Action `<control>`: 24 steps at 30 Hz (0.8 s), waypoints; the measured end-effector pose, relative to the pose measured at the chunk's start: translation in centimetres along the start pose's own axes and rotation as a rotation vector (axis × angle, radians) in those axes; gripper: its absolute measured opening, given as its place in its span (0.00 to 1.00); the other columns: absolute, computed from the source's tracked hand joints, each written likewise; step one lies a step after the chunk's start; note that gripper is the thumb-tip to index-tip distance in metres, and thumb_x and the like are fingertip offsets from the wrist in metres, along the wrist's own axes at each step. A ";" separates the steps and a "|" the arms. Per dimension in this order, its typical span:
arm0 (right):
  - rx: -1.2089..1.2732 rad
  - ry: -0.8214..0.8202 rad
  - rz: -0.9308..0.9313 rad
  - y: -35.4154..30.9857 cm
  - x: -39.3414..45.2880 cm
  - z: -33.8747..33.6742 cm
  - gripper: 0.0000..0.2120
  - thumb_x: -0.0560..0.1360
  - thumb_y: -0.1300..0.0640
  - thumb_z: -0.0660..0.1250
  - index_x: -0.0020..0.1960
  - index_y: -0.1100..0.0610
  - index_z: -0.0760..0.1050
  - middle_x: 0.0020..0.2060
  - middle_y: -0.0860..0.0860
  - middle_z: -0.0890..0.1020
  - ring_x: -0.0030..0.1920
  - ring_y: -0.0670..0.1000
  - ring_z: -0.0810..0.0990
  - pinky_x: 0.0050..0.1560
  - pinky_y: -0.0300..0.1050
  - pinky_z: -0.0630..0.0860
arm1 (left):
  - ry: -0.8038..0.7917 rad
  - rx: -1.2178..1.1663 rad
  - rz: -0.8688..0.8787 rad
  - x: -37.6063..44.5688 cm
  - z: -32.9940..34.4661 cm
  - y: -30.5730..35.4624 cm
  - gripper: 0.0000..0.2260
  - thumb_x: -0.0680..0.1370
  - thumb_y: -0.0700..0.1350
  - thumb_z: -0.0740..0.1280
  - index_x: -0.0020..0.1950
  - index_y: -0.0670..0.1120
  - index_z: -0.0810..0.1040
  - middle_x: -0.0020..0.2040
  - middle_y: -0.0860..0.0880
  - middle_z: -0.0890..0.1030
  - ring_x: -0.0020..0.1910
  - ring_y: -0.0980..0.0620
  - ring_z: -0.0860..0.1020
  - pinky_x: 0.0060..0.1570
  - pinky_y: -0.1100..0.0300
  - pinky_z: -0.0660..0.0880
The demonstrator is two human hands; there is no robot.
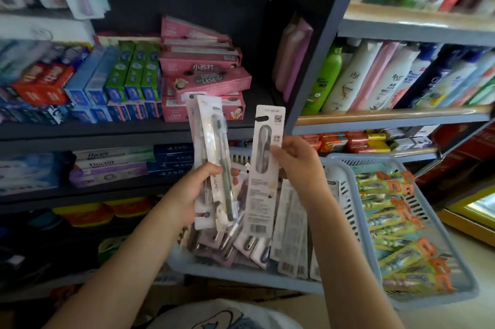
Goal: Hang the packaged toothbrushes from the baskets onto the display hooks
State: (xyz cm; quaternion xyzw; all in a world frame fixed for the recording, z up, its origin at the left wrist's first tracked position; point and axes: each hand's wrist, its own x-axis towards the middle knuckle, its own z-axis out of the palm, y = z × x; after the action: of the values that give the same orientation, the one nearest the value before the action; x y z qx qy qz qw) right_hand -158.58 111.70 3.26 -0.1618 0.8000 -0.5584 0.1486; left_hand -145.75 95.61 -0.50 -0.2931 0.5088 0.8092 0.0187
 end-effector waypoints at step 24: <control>0.609 -0.373 -0.270 -22.6 -2.3 26.1 0.05 0.81 0.68 0.62 0.51 0.59 0.73 0.27 0.53 0.75 0.26 0.51 0.70 0.27 0.42 0.67 | 0.289 -0.087 0.599 -12.3 -19.4 16.4 0.23 0.61 0.45 0.78 0.56 0.46 0.84 0.51 0.40 0.86 0.54 0.38 0.84 0.59 0.42 0.79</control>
State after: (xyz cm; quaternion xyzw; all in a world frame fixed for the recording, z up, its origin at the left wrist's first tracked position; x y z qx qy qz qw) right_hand -143.53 83.27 16.04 -0.3127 0.5280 -0.7462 0.2580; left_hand -132.14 74.83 12.91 -0.2427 0.5347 0.7499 -0.3048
